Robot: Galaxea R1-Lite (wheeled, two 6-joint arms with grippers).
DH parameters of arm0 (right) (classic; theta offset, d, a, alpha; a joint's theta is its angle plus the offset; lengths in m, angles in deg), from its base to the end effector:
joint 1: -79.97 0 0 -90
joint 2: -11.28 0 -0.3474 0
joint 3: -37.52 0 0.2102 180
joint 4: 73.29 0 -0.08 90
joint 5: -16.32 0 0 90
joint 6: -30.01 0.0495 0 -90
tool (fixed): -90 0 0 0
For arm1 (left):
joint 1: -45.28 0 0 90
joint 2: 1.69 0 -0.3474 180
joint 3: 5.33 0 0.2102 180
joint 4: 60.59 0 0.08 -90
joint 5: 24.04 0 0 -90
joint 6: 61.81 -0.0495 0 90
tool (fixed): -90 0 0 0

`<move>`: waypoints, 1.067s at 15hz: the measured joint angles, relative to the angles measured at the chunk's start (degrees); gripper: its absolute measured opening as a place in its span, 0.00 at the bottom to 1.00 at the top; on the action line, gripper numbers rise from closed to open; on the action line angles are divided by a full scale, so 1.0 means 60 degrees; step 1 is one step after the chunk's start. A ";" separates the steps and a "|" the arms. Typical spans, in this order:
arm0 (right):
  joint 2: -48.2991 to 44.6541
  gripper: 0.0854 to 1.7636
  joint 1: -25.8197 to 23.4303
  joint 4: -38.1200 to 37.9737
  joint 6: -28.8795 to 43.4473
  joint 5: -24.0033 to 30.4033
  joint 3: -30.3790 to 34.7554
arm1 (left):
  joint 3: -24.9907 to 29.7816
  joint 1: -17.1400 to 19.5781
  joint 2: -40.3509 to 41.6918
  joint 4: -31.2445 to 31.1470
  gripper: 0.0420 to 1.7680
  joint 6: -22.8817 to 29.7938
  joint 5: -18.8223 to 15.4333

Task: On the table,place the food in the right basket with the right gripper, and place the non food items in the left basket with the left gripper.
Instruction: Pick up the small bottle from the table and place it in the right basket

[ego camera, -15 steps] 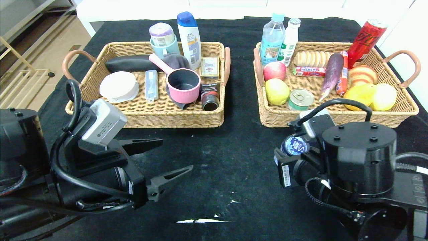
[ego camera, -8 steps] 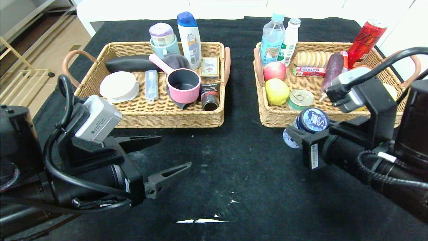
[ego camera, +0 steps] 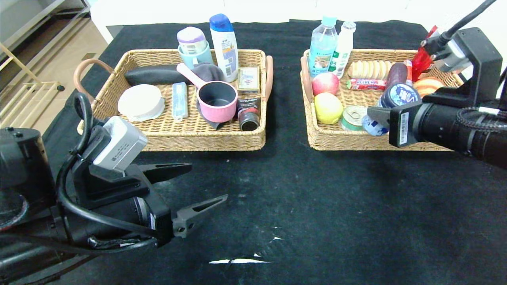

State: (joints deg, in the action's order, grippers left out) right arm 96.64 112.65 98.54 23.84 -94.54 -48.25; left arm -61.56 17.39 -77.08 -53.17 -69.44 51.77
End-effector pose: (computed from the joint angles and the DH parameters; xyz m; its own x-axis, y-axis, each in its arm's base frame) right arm 0.2681 0.1510 0.3307 0.9716 0.2002 -0.1262 -0.2186 0.9635 -0.1543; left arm 0.2031 -0.1212 0.2411 0.7243 -0.6607 -0.1973 0.6836 0.7254 0.0806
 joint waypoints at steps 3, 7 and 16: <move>0.0561 0.47 -0.0721 -0.0014 0.0000 0.0022 -0.0798 | 0.0008 0.0000 -0.0008 0.0000 0.97 0.0006 -0.0004; 0.1595 0.47 -0.1469 0.0030 0.0037 0.0028 -0.1924 | -0.0010 0.0018 0.0004 0.0006 0.97 -0.0004 0.0059; 0.3464 0.47 -0.2172 0.0223 0.0473 -0.0006 -0.3639 | -0.0106 0.0033 0.0073 0.0014 0.97 -0.0055 0.0106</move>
State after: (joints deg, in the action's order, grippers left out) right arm 117.43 99.62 99.88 26.68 -94.58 -70.08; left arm -62.20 17.58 -76.64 -53.09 -69.77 52.41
